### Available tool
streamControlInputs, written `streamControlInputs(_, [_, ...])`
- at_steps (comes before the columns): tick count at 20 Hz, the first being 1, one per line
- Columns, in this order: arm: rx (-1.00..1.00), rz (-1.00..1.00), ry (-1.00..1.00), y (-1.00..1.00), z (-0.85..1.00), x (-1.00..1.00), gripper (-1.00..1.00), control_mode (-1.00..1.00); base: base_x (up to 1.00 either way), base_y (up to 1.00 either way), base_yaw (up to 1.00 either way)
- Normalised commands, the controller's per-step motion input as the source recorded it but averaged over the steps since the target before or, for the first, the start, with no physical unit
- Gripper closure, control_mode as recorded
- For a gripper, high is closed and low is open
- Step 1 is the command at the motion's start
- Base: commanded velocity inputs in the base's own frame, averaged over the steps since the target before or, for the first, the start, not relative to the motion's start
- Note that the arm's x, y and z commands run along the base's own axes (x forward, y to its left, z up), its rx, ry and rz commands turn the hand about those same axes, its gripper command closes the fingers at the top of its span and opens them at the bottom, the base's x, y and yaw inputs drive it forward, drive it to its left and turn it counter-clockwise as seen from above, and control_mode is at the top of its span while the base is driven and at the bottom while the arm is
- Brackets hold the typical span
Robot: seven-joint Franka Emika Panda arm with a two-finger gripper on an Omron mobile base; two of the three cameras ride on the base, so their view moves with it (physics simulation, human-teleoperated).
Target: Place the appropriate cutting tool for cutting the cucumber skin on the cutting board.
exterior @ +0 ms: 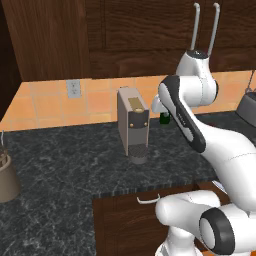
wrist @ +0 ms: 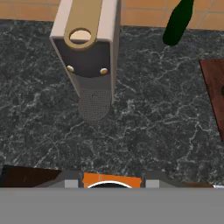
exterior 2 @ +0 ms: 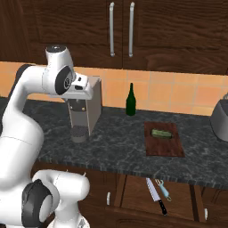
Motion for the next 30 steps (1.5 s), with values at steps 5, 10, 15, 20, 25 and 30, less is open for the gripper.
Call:
streamControlInputs(5, [0.0, 0.0, -0.06, -0.36, -0.08, -0.4, -1.0, -1.0, 0.0, 0.0, 0.0])
streamControlInputs(10, [0.02, -0.03, -0.03, -1.0, -0.19, -1.0, -1.0, -1.0, 0.0, 0.0, 0.0])
streamControlInputs(15, [0.08, -0.11, 0.1, -1.0, -0.15, -0.97, -1.0, -1.0, 0.0, 0.0, 0.0])
streamControlInputs(20, [0.09, -0.11, 0.16, -1.0, -0.39, -0.81, -1.0, -1.0, 0.0, 0.0, 0.0])
streamControlInputs(25, [0.09, -0.08, 0.24, -1.0, -0.52, -0.32, -1.0, -1.0, 0.0, 0.0, 0.0])
streamControlInputs(30, [0.08, -0.02, 0.27, -1.0, -0.63, 0.0, -1.0, -1.0, 0.0, 0.0, 0.0])
